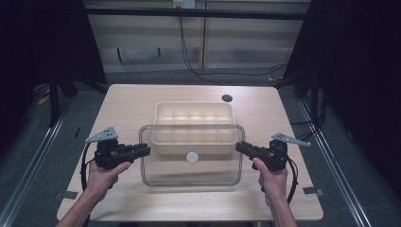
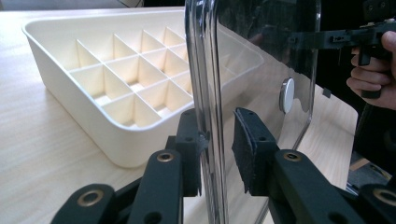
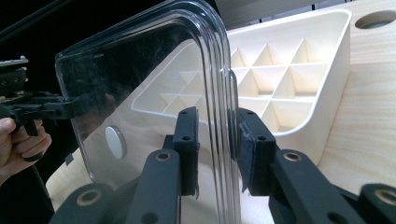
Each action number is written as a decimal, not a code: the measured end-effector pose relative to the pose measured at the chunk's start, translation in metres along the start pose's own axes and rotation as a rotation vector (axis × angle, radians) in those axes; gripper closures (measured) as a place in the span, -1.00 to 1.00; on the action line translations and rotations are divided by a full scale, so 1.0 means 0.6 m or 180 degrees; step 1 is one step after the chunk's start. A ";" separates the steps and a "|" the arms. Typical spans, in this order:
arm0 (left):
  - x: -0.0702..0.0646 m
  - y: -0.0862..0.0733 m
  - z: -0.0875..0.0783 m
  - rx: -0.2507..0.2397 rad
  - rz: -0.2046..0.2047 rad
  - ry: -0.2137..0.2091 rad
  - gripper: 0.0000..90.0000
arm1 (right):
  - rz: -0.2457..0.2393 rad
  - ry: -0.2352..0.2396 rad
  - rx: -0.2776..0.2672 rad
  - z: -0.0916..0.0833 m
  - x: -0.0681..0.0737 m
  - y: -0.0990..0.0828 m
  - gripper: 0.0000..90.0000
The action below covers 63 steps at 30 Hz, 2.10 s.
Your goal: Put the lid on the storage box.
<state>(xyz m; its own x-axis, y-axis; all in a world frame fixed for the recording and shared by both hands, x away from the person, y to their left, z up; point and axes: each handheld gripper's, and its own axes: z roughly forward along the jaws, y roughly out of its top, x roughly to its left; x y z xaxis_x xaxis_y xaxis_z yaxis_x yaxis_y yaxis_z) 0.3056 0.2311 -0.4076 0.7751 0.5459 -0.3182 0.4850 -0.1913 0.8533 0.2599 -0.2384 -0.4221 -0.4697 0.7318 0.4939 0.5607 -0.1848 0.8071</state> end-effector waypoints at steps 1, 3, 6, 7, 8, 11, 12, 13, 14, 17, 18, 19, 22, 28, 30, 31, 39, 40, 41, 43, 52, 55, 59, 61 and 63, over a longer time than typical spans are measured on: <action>0.000 0.006 0.000 -0.0002 0.0017 0.0018 0.61 | -0.0004 0.0002 -0.0010 0.001 0.000 0.004 0.59; 0.001 0.008 -0.001 -0.0003 0.0029 0.0026 0.61 | 0.0003 -0.0001 -0.0032 0.002 0.000 0.009 0.59; 0.003 0.017 -0.002 -0.0038 0.0020 0.0022 0.61 | -0.0015 0.0021 -0.0056 0.003 0.000 0.017 0.60; 0.004 0.018 -0.002 -0.0039 0.0017 0.0033 0.61 | -0.0017 0.0019 -0.0063 0.004 0.001 0.020 0.60; 0.005 0.021 -0.002 -0.0062 -0.0003 0.0032 0.61 | -0.0022 0.0011 -0.0068 0.005 0.002 0.022 0.60; 0.008 0.027 -0.003 -0.0093 -0.0018 0.0041 0.61 | -0.0026 0.0006 -0.0082 0.009 0.003 0.029 0.60; 0.008 0.030 -0.003 -0.0095 -0.0001 0.0057 0.61 | -0.0030 0.0008 -0.0081 0.009 0.003 0.031 0.60; 0.007 0.032 -0.003 -0.0098 -0.0002 0.0054 0.61 | -0.0043 0.0007 -0.0087 0.010 0.002 0.034 0.60; 0.007 0.035 -0.005 -0.0101 0.0006 0.0059 0.61 | -0.0037 0.0008 -0.0094 0.011 0.003 0.036 0.59; 0.008 0.041 -0.007 -0.0137 0.0001 0.0070 0.61 | -0.0052 0.0028 -0.0108 0.013 0.004 0.045 0.59; 0.008 0.044 -0.006 -0.0138 0.0009 0.0081 0.61 | -0.0054 0.0024 -0.0112 0.013 0.004 0.047 0.59; 0.009 0.047 -0.006 -0.0140 0.0009 0.0093 0.61 | -0.0065 0.0019 -0.0108 0.014 0.005 0.051 0.59; 0.010 0.056 -0.005 -0.0149 0.0034 0.0115 0.60 | -0.0074 0.0012 -0.0126 0.017 0.004 0.060 0.59; 0.016 0.072 -0.002 -0.0165 0.0048 0.0141 0.60 | -0.0102 0.0005 -0.0149 0.022 0.002 0.082 0.59; 0.018 0.082 0.000 -0.0177 0.0056 0.0154 0.60 | -0.0108 0.0002 -0.0156 0.023 0.002 0.089 0.59; 0.019 0.084 0.000 -0.0185 0.0062 0.0155 0.60 | -0.0109 0.0001 -0.0163 0.024 0.002 0.093 0.60; 0.020 0.111 0.002 -0.0242 0.0089 0.0184 0.59 | -0.0118 -0.0001 -0.0218 0.028 -0.001 0.116 0.59; 0.022 0.112 0.003 -0.0243 0.0088 0.0194 0.59 | -0.0120 -0.0004 -0.0226 0.028 -0.001 0.119 0.59; 0.024 0.114 0.004 -0.0244 0.0088 0.0191 0.58 | -0.0134 -0.0003 -0.0232 0.029 -0.001 0.122 0.59; 0.028 0.117 0.007 -0.0255 0.0062 0.0198 0.58 | -0.0127 -0.0016 -0.0242 0.030 -0.001 0.124 0.59; 0.052 0.134 0.017 -0.0233 0.0022 0.0302 0.56 | -0.0047 -0.0015 -0.0280 0.057 -0.011 0.151 0.60; 0.060 0.140 0.023 -0.0240 -0.0009 0.0316 0.55 | -0.0047 -0.0021 -0.0271 0.065 -0.014 0.158 0.60; 0.069 0.149 0.030 -0.0225 -0.0018 0.0354 0.54 | -0.0050 -0.0042 -0.0276 0.072 -0.018 0.165 0.60; 0.074 0.156 0.037 -0.0195 -0.0016 0.0372 0.53 | -0.0033 -0.0059 -0.0269 0.078 -0.025 0.171 0.60; 0.078 0.161 0.042 -0.0189 -0.0016 0.0372 0.53 | -0.0016 -0.0054 -0.0264 0.081 -0.029 0.174 0.60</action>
<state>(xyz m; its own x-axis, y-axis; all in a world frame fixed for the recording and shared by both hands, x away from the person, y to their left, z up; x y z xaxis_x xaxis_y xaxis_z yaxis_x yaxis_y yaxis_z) 0.3988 0.2176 -0.3502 0.7186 0.6387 -0.2752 0.4613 -0.1416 0.8759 0.3599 -0.2386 -0.3625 -0.4603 0.7438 0.4847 0.4997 -0.2342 0.8339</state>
